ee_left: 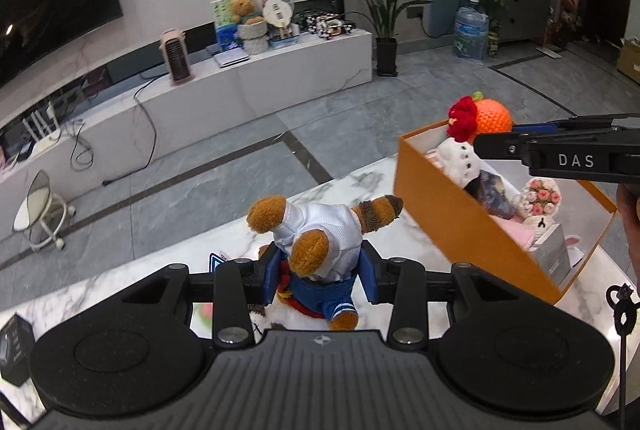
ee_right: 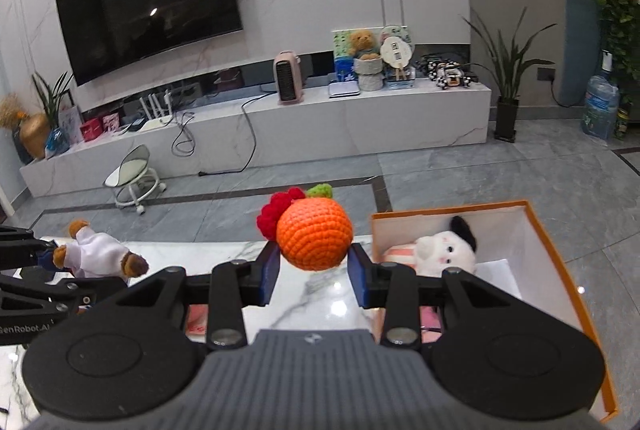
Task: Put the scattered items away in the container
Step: 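Carry the duck plush with the left gripper while the right gripper carries the orange fruit to the box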
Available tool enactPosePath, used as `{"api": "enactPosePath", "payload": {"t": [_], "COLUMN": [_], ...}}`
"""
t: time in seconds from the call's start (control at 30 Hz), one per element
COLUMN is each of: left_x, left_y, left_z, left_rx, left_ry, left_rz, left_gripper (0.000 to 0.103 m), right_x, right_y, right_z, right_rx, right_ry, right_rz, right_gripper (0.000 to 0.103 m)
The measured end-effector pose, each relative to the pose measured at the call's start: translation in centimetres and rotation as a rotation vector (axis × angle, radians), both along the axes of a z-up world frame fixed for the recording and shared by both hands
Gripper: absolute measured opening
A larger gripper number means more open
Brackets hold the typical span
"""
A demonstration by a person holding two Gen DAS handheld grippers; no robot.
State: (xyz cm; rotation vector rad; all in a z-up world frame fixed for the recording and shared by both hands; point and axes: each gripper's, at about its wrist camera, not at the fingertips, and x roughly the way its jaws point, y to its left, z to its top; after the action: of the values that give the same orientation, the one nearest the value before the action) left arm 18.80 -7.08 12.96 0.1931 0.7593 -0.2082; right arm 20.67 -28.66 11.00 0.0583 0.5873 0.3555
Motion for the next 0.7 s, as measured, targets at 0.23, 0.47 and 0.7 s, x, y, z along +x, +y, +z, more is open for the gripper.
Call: {"api": "enactPosePath", "payload": {"t": [0.23,0.47,0.7], "left_x": [1.0,2.3,3.6], "left_y": [-4.9,-9.2,-12.4], "left_z": [0.9,1.4,1.7], "left_rx": [0.023,0.028,0.032], "left_ry": [-0.021,-0.045,-0.060], "left_rz": [-0.080,-0.141,-0.184], "left_gripper": [0.046,0.046,0.046], "right_x": [0.3,1.0,2.2], "right_y": [-3.4,-6.2,-8.2], "right_z": [0.4,-0.1,-1.4], "right_rx": [0.031,0.044,0.067], "right_ry": [-0.001,0.006,0.023], "right_rz": [-0.076,-0.135,-0.175], "right_gripper": [0.040,0.040,0.040]}}
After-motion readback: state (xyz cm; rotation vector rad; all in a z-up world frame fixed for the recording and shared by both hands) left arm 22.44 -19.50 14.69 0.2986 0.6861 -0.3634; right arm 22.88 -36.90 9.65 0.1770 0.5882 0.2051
